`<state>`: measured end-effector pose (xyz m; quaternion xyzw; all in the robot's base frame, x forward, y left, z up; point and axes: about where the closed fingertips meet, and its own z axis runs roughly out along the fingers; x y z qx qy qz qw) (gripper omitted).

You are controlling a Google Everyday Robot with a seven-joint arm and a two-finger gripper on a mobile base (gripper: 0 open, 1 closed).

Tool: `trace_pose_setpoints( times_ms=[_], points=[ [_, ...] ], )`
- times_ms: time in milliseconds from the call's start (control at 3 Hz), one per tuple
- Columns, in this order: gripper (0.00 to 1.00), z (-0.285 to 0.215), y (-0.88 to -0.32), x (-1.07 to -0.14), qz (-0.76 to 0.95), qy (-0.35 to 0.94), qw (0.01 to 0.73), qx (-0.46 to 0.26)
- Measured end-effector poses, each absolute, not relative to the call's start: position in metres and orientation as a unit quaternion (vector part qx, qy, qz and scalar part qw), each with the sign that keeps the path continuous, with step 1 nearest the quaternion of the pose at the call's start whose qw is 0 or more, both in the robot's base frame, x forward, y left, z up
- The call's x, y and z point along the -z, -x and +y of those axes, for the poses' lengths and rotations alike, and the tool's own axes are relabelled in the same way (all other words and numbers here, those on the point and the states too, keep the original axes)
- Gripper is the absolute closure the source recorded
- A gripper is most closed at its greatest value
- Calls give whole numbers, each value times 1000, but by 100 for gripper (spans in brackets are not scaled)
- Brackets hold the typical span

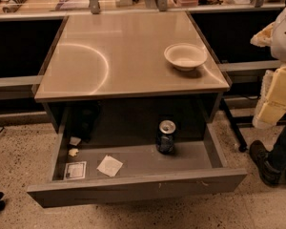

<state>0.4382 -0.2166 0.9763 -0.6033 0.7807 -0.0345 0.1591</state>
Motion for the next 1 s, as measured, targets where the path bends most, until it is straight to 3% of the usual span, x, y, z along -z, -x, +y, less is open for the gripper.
trace_pose_setpoints(
  times_ms=[333,1000],
  points=[
    [0,-217,-438,-976,781,603,159,35],
    [41,-208,-451,-945,772,606,189,9]
  ],
)
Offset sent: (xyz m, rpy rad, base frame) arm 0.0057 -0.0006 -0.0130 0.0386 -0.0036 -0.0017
